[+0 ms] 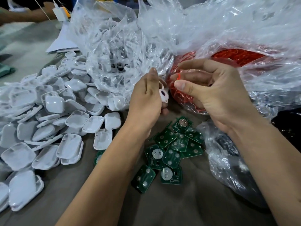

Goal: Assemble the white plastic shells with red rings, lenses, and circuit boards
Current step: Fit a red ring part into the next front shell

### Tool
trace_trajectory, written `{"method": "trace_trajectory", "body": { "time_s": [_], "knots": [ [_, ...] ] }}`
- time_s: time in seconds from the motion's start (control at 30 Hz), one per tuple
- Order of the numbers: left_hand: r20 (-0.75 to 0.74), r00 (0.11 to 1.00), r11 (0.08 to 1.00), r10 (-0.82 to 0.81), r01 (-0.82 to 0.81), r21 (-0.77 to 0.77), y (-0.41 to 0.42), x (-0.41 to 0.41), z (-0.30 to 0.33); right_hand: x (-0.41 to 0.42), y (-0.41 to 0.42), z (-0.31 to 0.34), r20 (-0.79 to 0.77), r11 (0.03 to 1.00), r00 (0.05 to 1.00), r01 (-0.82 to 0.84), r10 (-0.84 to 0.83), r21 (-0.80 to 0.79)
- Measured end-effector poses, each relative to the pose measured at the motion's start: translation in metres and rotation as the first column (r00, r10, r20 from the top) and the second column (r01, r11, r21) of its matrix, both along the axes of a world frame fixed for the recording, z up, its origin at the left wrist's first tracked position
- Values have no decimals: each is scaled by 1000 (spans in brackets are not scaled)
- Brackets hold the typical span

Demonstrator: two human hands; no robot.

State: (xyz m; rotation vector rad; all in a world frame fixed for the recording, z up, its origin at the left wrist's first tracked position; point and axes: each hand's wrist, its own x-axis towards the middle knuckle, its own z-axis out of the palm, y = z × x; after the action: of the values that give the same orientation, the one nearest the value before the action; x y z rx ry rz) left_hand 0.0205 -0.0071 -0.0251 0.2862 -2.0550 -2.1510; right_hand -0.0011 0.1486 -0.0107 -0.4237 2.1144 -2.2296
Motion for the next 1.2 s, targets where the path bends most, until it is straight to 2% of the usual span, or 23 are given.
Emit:
{"method": "trace_trajectory", "body": {
  "time_s": [0.1, 0.23, 0.4, 0.53, 0.67, 0.87, 1.2],
  "knots": [
    [105, 994, 991, 10, -24, 130, 6, -1, 0, -2, 1, -3, -99, 991, 993, 81, -71, 108],
    [204, 979, 963, 6, -60, 264, 8, 0, 2, -2, 1, -2, -200, 962, 976, 130, -82, 241],
    [250, 968, 909, -39, -70, 412, -1, 0, 7, -3, 0, -3, -198, 947, 979, 116, -58, 298],
    [235, 970, 895, -61, -51, 443, 0, 2, 11, -2, -1, -7, -192, 912, 981, 60, 22, 407],
    [270, 961, 906, -59, -62, 420, -1, 2, 10, -2, -4, -11, -199, 825, 977, 55, 71, 563],
    [248, 968, 926, -51, -47, 375, -5, 2, 8, -2, -5, -12, -163, 857, 984, 29, 65, 515],
    [225, 974, 895, 41, -136, 424, 0, 2, 5, -1, -6, -11, -256, 831, 967, 154, -14, 535]
  ]
}}
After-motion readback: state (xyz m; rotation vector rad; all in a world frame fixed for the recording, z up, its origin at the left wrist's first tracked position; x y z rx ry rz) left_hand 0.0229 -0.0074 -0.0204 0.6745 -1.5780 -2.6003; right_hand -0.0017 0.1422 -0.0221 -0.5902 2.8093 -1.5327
